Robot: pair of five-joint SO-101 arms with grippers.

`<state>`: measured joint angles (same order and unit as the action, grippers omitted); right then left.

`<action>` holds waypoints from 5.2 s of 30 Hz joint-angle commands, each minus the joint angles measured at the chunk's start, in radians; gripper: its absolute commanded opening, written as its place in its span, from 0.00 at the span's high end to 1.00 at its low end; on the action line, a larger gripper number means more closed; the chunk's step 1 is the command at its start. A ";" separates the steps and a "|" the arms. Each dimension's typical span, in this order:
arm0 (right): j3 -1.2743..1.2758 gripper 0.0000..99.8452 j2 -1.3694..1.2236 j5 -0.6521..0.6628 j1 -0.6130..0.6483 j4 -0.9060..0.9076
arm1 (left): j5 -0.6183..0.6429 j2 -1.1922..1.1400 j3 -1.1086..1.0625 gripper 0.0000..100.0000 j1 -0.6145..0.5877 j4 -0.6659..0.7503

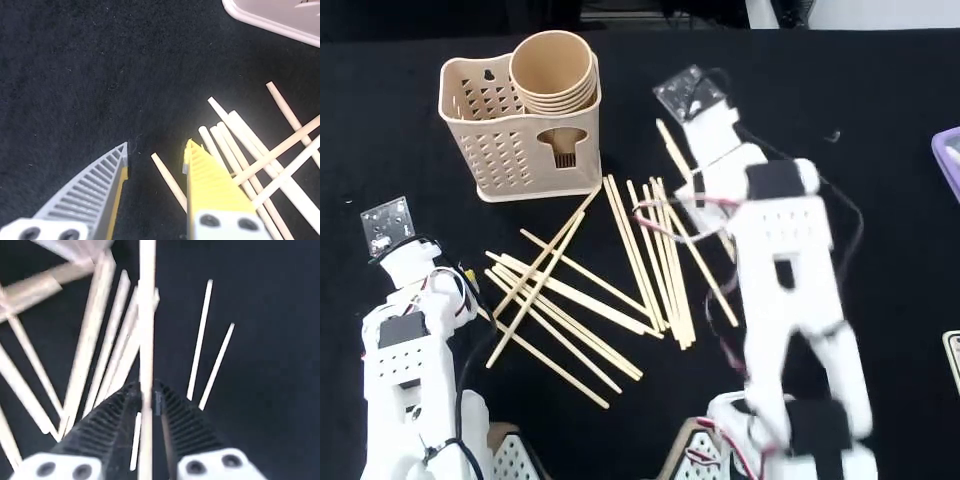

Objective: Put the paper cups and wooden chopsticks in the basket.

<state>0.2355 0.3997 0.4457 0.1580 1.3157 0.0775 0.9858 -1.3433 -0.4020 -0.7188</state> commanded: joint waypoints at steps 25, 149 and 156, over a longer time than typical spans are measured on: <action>-0.031 0.99 -0.056 -0.295 0.552 -1.323 | 0.008 0.018 -0.012 0.81 -0.004 0.061; -0.128 0.87 -0.792 0.227 -0.397 -0.338 | 0.000 0.018 -0.012 0.81 -0.005 0.061; -0.104 0.87 -0.803 0.273 -0.397 -0.359 | 0.000 0.018 -0.012 0.81 -0.005 0.061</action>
<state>0.1220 -0.4074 0.6820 -0.2286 0.9643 0.0775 0.9858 -1.3633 -0.4020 -0.6759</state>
